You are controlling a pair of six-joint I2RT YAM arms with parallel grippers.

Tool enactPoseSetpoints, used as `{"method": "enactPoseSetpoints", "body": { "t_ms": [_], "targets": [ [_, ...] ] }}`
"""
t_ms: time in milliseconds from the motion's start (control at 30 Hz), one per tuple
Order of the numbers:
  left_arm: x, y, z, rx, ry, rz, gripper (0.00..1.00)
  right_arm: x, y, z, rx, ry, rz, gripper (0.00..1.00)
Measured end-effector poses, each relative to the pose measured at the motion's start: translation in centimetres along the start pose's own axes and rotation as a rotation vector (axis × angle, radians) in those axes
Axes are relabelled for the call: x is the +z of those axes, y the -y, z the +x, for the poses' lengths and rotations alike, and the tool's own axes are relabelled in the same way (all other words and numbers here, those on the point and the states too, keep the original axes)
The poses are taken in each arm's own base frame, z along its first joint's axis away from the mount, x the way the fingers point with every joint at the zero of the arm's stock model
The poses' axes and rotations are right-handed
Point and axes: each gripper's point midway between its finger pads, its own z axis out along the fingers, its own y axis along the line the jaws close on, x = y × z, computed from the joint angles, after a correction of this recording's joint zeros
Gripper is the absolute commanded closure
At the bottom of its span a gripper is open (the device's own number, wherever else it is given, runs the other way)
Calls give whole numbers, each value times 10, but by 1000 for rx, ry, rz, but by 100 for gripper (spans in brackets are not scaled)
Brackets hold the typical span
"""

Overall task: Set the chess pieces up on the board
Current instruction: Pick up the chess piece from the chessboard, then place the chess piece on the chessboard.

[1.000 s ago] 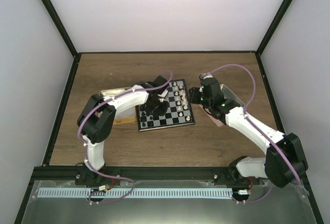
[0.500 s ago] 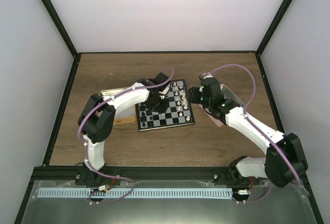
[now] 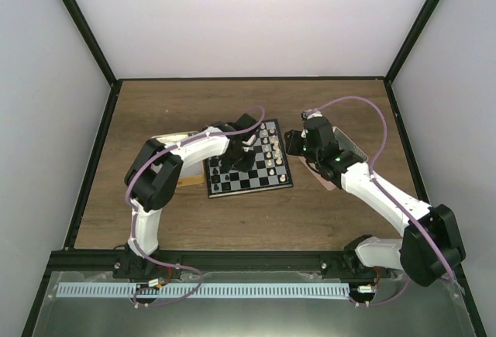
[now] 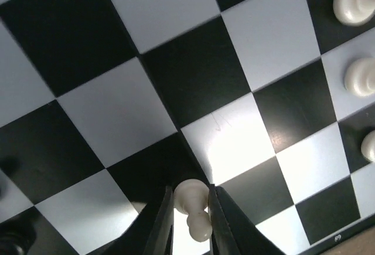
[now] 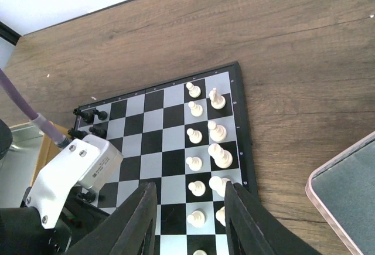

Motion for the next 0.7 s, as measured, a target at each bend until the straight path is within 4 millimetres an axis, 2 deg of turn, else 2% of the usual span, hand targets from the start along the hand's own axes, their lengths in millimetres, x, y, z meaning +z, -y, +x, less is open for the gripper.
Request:
{"method": "enactPoseSetpoints", "body": {
  "t_ms": [67, 167, 400, 567, 700],
  "targets": [
    [0, -1, -2, 1, 8, -8, 96, -3, -1, -3, 1, 11, -2, 67],
    [-2, -1, -10, -1, 42, -17, 96, -5, -1, -5, 1, 19, -4, 67],
    [-2, 3, -7, 12, 48, -37, 96, -6, 1, -6, 3, 27, 6, 67],
    [0, 31, 8, 66, 32, -21, 96, -25, 12, -15, 36, 98, 54, 67],
    [-6, 64, 17, 120, 37, 14, 96, -50, 26, -26, 85, 194, 99, 65]
  ]
}}
